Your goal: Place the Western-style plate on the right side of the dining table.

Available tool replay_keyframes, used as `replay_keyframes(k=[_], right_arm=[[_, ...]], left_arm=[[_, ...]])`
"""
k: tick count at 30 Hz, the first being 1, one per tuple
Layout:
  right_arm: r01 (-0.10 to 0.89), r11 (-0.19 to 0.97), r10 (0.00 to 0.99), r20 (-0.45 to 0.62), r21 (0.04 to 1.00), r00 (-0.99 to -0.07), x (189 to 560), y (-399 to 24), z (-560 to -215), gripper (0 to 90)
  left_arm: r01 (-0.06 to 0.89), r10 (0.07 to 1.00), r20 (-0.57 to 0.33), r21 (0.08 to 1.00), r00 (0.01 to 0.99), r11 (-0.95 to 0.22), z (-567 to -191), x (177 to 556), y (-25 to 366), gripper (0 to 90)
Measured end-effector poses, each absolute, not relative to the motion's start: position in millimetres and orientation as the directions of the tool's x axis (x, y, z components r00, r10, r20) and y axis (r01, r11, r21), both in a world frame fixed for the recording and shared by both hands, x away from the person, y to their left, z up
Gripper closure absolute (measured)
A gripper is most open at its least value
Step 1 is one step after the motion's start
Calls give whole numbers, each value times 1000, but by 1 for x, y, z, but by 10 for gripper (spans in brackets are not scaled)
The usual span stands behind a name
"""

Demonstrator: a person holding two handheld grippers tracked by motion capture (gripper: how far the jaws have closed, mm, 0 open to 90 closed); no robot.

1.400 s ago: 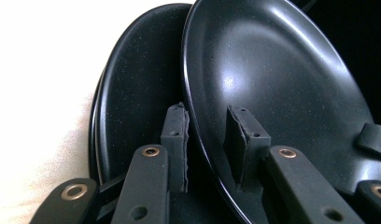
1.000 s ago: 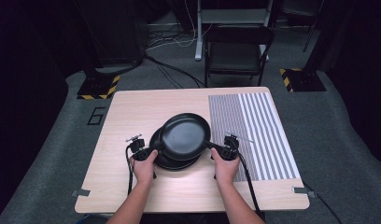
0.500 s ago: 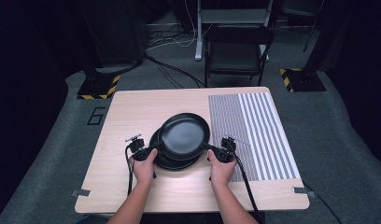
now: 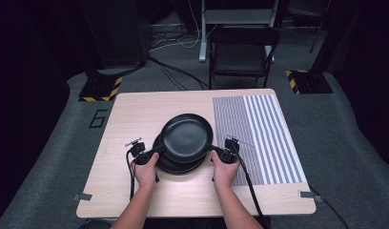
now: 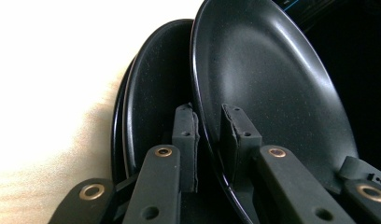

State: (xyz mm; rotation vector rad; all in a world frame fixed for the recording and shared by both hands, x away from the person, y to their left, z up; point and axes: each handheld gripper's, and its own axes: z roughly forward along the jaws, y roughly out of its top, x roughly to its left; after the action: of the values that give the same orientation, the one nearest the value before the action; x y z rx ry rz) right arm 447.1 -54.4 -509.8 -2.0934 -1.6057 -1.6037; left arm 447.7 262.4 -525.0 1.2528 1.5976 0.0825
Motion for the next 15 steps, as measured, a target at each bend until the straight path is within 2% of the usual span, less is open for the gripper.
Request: replay_keyframes(k=[15], right_arm=[[739, -461, 666, 742, 491, -77, 450, -56, -511, 781]], left_arm=[[655, 736, -667, 607, 114, 449, -525, 446, 263, 769]])
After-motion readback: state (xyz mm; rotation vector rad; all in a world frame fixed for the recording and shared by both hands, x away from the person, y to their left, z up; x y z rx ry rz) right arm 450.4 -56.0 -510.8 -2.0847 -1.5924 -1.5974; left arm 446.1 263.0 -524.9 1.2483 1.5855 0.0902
